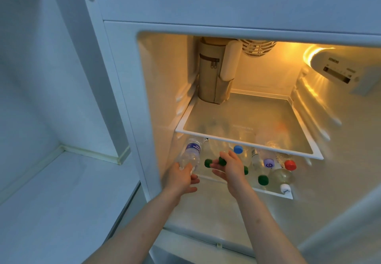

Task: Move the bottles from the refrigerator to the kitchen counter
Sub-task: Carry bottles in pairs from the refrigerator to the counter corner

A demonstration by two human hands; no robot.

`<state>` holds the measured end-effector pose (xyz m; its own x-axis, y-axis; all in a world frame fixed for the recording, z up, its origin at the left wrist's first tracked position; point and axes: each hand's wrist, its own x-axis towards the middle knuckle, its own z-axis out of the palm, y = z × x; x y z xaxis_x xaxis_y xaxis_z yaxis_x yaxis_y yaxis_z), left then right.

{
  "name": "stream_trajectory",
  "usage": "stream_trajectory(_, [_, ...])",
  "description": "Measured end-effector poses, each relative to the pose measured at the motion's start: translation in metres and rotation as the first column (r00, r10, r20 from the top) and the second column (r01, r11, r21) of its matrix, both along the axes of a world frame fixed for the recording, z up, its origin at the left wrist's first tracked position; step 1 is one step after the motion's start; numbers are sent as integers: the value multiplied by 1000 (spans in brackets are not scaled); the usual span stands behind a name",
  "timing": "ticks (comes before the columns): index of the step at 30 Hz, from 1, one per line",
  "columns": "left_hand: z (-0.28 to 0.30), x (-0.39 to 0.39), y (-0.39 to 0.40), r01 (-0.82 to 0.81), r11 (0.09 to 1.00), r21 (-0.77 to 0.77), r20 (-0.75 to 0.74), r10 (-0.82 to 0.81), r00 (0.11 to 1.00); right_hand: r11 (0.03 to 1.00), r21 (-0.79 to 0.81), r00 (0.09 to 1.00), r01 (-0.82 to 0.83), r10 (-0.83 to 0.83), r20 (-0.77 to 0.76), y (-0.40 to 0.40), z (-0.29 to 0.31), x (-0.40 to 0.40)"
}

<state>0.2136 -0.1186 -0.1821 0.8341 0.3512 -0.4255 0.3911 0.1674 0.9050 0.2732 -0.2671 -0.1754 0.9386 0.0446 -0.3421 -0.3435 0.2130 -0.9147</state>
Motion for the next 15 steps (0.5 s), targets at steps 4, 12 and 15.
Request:
stream_trajectory(4, [1, -32, 7, -26, 975, 221, 92, 6, 996, 999, -37, 998, -25, 27, 51, -5, 4, -15])
stream_trajectory(12, [24, -86, 13, -48, 863, 503, 165, -41, 985, 996, -85, 983, 29, -12, 183, -9, 8, -43])
stream_trajectory(15, [32, -108, 20, -72, 710, 700, 154, -52, 987, 985, -112, 968, 131, -103, 231, -9, 5, -52])
